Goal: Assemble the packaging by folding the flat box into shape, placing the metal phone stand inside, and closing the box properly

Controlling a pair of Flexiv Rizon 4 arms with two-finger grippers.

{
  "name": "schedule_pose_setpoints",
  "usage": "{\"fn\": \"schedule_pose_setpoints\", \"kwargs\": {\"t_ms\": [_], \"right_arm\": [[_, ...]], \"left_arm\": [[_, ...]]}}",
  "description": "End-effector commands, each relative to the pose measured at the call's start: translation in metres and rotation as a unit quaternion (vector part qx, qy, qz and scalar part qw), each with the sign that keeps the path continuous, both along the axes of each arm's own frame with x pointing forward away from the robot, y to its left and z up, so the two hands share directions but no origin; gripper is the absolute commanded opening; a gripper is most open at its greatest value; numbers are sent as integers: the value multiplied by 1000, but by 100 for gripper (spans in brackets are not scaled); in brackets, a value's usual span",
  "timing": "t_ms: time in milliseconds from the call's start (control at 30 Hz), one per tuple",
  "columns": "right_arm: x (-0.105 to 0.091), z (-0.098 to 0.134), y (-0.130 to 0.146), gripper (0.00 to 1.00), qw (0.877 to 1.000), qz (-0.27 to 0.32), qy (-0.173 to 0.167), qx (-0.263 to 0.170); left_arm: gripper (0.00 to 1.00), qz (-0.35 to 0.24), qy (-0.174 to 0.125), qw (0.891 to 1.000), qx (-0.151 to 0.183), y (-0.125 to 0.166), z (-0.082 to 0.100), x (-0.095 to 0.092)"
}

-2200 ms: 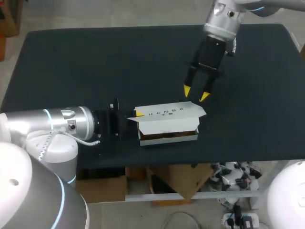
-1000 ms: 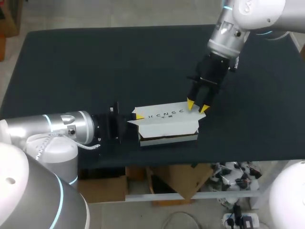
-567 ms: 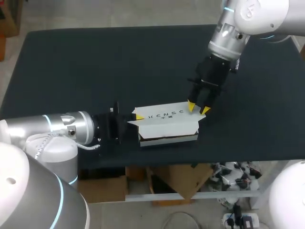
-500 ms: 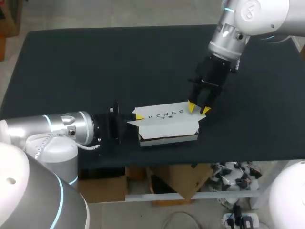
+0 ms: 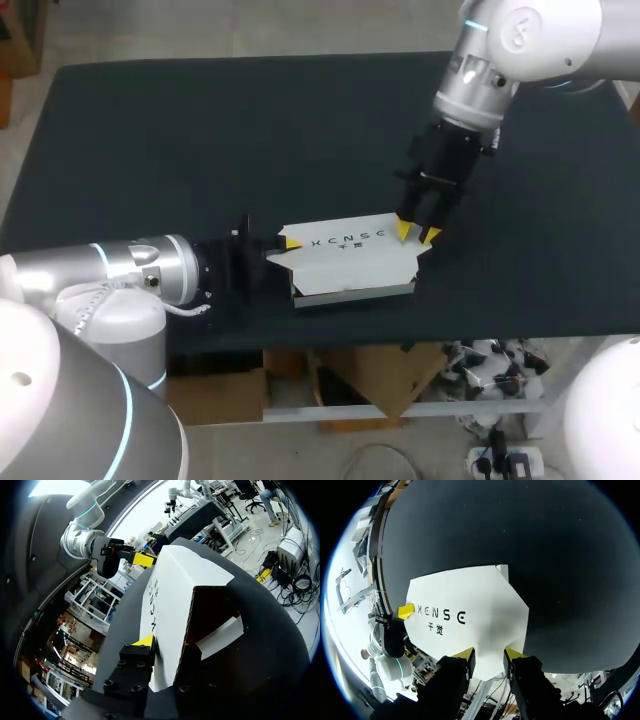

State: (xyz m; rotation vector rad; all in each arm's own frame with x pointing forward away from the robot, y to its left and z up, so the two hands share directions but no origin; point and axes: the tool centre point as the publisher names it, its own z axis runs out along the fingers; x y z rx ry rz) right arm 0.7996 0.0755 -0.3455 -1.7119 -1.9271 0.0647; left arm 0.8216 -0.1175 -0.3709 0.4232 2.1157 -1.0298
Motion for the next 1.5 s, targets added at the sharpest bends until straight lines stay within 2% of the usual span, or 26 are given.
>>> {"fn": "schedule_pose_setpoints", "kwargs": {"t_ms": [33, 733, 1167, 1500], "right_arm": [[-1, -3, 2, 39, 1000, 1, 0, -3], [-1, -11, -1, 39, 1000, 3, 6, -8], [-1, -12, -2, 39, 1000, 3, 4, -6], [0, -13, -2, 40, 1000, 3, 5, -4]], "left_arm": [[20, 3, -5, 1000, 1, -3, -16, -7], [24, -4, -22, 1000, 3, 7, -20, -15], [22, -9, -29, 1000, -5, 14, -20, -21], [25, -12, -40, 999, -12, 19, -18, -24]]}}
